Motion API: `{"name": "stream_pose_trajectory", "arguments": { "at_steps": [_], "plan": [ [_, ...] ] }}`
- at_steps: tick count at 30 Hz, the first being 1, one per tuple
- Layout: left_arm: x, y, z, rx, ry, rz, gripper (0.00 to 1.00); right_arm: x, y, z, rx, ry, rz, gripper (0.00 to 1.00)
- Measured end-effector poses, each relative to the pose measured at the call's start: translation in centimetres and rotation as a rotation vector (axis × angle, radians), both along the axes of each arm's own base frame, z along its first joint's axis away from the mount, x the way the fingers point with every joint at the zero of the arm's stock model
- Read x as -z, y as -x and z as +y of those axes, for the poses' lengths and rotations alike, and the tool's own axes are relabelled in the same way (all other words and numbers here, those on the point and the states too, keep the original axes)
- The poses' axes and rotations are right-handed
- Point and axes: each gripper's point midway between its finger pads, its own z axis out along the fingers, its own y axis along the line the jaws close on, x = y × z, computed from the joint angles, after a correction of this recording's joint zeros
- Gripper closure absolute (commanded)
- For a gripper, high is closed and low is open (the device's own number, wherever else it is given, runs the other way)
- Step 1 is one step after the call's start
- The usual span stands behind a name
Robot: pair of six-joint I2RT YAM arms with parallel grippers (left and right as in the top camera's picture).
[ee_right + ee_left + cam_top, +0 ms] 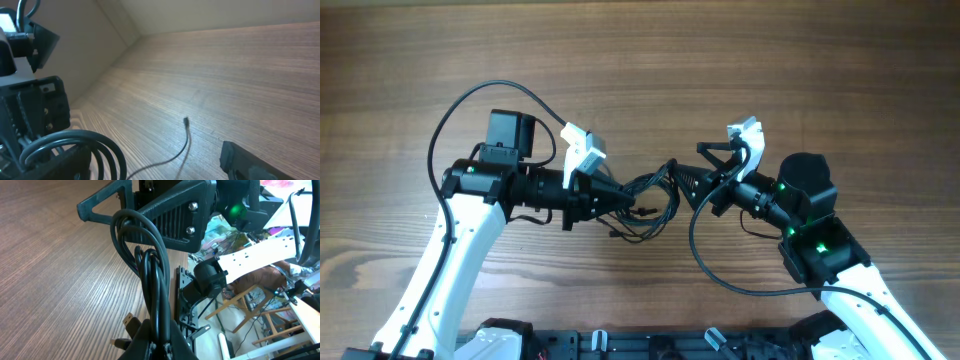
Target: Untangle cables
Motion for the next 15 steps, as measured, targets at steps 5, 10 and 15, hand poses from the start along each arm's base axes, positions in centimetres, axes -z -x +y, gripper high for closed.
{"name": "stream_pose_trajectory", "arguments": {
  "at_steps": [5, 10, 15],
  "plan": [
    [0.0, 0.1, 0.0, 0.0, -0.001, 0.004, 0.96, 0.3, 0.1, 0.2, -0.016, 0.002, 0.011, 0.13],
    [0.1, 0.2, 0.0, 0.003, -0.002, 0.011, 0.96, 1.5, 0.7, 1.2, -0.093, 0.002, 0.047, 0.13],
    [0.1, 0.2, -0.1, 0.004, -0.002, 0.012, 0.96, 1.4, 1.4, 1.7, -0.148, -0.003, 0.045, 0.13]
  ]
}}
